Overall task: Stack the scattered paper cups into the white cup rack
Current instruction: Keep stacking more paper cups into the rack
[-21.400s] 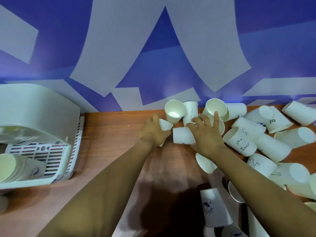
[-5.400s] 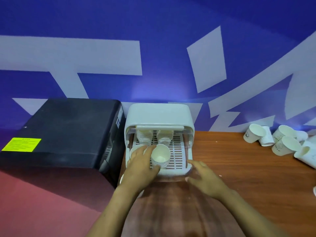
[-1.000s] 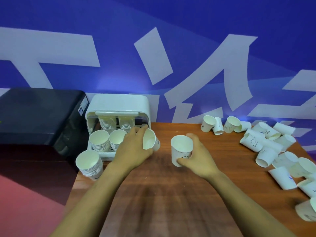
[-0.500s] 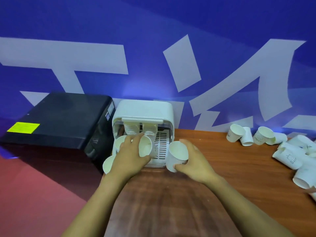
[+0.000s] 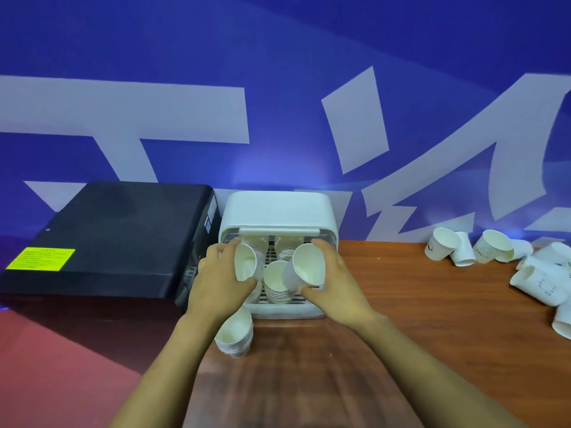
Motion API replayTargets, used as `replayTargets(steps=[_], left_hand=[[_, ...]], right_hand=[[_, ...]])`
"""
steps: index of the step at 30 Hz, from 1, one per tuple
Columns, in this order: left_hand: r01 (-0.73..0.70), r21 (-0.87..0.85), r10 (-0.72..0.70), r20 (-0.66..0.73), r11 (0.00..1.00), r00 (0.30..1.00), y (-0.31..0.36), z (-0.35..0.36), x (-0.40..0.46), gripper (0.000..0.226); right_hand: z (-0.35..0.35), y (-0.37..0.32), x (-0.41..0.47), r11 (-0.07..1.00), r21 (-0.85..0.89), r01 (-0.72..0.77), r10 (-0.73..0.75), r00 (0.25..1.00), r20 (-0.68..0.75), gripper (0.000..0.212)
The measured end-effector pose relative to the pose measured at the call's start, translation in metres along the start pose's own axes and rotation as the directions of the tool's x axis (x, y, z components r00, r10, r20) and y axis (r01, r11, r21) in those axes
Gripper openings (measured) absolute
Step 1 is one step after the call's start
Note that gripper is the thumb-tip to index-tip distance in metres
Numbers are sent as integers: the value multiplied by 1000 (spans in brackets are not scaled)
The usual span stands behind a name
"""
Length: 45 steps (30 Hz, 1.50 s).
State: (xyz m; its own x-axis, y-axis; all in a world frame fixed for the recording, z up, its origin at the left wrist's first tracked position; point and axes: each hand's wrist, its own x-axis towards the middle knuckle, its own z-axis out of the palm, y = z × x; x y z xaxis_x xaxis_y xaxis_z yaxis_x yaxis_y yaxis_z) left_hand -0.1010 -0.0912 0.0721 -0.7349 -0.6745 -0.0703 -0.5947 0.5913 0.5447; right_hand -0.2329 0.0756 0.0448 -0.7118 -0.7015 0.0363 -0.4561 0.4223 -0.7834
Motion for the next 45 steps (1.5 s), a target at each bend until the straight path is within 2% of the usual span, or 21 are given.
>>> replayTargets(steps=[6,10,17,22,29,34,40,43,45], left_hand=[[21,32,-23,78,999,997,-14,7,13,78],[1,58,-8,116,998,993,-20,13,23,78],[37,91,-56,219,995,974,-32,39,36,81],[36,115,-69,294,993,953,-43,56,43,84],[41,140,-85,321,989,943,-43,57,48,84],[-10,82,-10,249,997,969,-25,43,37,82],[-187,24,183,122,982,976,14,34,17,68],[-287,8,281,163,958,946,39,44,8,52],[-286,-31,285,229,958,931,51,56,-2,44]], right_hand=[[28,1,16,999,-26,-41,40,999,-16,84],[38,3,24,991,-113,-75,75,997,-10,84],[52,22,26,958,-240,-158,193,972,134,88],[58,37,24,955,-212,-210,253,946,202,94],[52,49,27,951,-231,-208,268,925,271,98],[35,54,15,953,-200,-227,275,924,266,90],[-2,55,-13,940,-267,-212,276,933,230,60],[-23,59,-27,925,-293,-240,304,933,193,44],[-37,64,-37,917,-295,-269,330,927,181,40]])
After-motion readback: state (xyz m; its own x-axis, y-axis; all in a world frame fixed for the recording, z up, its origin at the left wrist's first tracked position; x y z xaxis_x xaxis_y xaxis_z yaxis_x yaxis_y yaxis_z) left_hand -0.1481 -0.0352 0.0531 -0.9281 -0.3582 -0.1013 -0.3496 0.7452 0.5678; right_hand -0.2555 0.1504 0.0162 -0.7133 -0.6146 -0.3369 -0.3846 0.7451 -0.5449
